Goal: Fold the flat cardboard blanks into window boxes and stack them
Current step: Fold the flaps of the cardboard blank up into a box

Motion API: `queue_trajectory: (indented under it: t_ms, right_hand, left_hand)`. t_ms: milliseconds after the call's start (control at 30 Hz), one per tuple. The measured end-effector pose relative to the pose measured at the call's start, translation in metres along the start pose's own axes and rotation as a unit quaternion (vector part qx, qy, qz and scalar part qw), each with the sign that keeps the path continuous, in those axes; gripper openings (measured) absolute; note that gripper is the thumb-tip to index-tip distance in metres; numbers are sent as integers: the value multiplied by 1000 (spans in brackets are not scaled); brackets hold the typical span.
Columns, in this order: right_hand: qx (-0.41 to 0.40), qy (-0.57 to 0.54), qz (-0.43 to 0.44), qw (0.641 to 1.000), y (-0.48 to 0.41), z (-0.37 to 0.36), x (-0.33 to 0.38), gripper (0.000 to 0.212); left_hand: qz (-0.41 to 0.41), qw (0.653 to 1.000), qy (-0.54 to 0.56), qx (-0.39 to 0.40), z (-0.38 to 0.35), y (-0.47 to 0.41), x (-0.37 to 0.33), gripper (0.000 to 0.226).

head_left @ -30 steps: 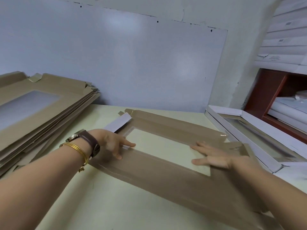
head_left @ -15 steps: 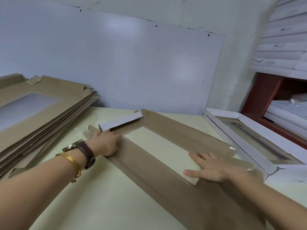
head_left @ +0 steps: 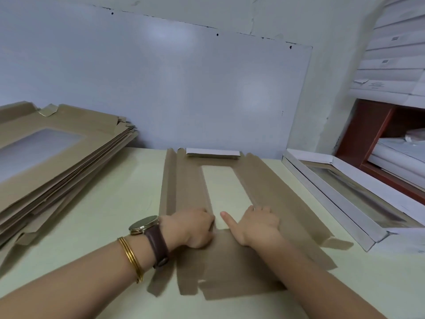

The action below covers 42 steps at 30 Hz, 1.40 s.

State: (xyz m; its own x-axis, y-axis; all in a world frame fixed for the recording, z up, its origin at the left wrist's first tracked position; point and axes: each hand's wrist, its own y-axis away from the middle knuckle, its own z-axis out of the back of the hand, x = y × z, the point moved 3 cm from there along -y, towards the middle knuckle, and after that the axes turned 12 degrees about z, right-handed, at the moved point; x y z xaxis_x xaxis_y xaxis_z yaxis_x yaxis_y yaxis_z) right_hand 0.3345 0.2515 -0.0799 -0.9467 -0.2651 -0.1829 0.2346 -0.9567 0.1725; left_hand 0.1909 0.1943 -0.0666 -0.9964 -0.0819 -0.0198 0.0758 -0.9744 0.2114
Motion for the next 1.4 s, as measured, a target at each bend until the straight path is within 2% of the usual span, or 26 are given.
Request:
queue_trajectory:
  t_ms: [167,300,533,700,867,967,1033,1133,1233,1300,1400]
  right_hand:
    - [12,6,24,1000,-8,9,14,99]
    - [-30,-31,61,997,-16,8,4,93]
    - [-49,-146,143,978,-28,6,-27,68]
    - [-63,-246,196,947,-24,7,-42,42]
    - [-50,-348,228,908,-13,5,-53,61]
    - [-18,-371,248,895,-6,5,-59,69]
    - [23,-360,264,894,-2,6,-62,79]
    - [83,-305,314,895,5,8,-65,83]
    - [118,-243,333,903,13,6,-69,95]
    - [119,-222,330,910,16,4,-70,104]
    - [78,-215,332,915,20,3,-72,94]
  left_hand:
    - [-4,999,2,46,2,4,-4,53]
    - [-3,998,13,62,0,-2,10,59]
    - [22,998,25,44,-14,-20,29,60]
    - [33,998,49,28,-15,-34,30,61]
    - [40,994,103,13,-12,-42,29,60]
    - [37,989,144,-7,-10,-40,29,58]
    - [37,979,198,-21,-9,-37,30,54]
    - [44,945,321,-35,-6,-32,32,43]
    - [57,919,389,-40,-3,-26,35,41]
    - [49,904,425,-26,-2,-23,40,37]
    - [-4,896,443,21,3,-15,48,36]
